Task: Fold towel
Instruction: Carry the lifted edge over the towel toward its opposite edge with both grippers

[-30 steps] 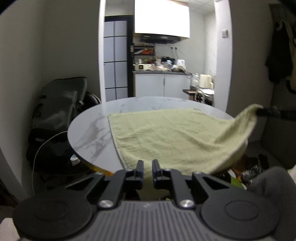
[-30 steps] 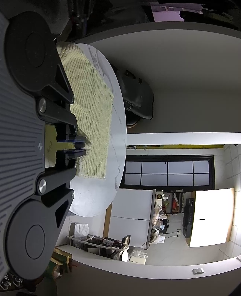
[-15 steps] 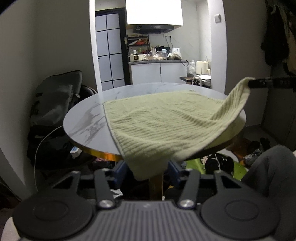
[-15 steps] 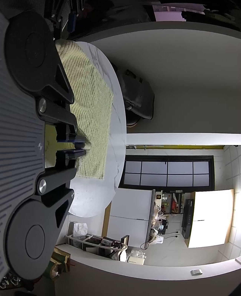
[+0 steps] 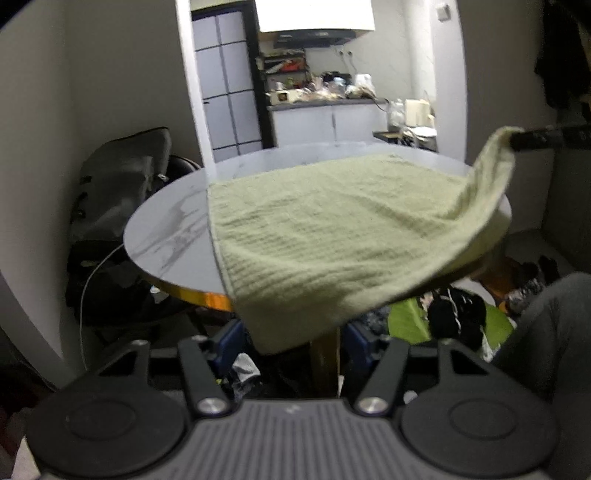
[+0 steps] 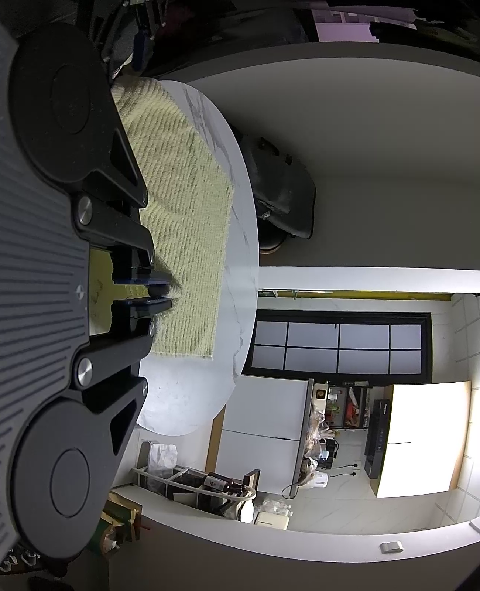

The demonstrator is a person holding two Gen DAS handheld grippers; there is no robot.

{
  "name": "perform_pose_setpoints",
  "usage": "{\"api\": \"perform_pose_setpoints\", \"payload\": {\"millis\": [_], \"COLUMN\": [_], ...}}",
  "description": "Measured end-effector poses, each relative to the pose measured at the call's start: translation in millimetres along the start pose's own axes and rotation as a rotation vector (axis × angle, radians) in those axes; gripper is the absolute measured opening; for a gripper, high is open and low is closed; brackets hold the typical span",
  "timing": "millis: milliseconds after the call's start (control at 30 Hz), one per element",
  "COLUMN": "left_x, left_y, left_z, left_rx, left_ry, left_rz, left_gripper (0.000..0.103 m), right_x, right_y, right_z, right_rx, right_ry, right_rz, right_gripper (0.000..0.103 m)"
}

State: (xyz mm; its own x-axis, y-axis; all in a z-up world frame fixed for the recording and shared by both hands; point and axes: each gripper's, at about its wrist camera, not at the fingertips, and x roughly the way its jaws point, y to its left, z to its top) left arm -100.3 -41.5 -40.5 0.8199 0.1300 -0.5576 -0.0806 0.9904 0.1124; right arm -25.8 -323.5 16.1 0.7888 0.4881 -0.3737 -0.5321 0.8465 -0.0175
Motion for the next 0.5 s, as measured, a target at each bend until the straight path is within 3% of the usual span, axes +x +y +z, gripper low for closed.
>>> {"api": "perform_pose_setpoints", "payload": {"millis": [133,367,500], "left_x": [-4,-15,-15], "left_y": [9,12,13], "left_z": [1,2,3], "left_rx": [-0.046,-0.042,-0.048], "left_ry": [-0.029,-0.087,-0.074], "left_rz": [0.004,0.016,-0.004], "left_gripper": [0.063,0.062,0.042], "right_x": [0,-1,-4], "right_y": [-1,0,-1], "right_z": [1,1,-1], "right_rx": [-0.001,0.000,0.001], "right_ry": [0.000,-0.005,-0.007], "right_rz": [-0.001,-0.001,-0.002], "right_gripper": [0.008,0.008,0.008]}}
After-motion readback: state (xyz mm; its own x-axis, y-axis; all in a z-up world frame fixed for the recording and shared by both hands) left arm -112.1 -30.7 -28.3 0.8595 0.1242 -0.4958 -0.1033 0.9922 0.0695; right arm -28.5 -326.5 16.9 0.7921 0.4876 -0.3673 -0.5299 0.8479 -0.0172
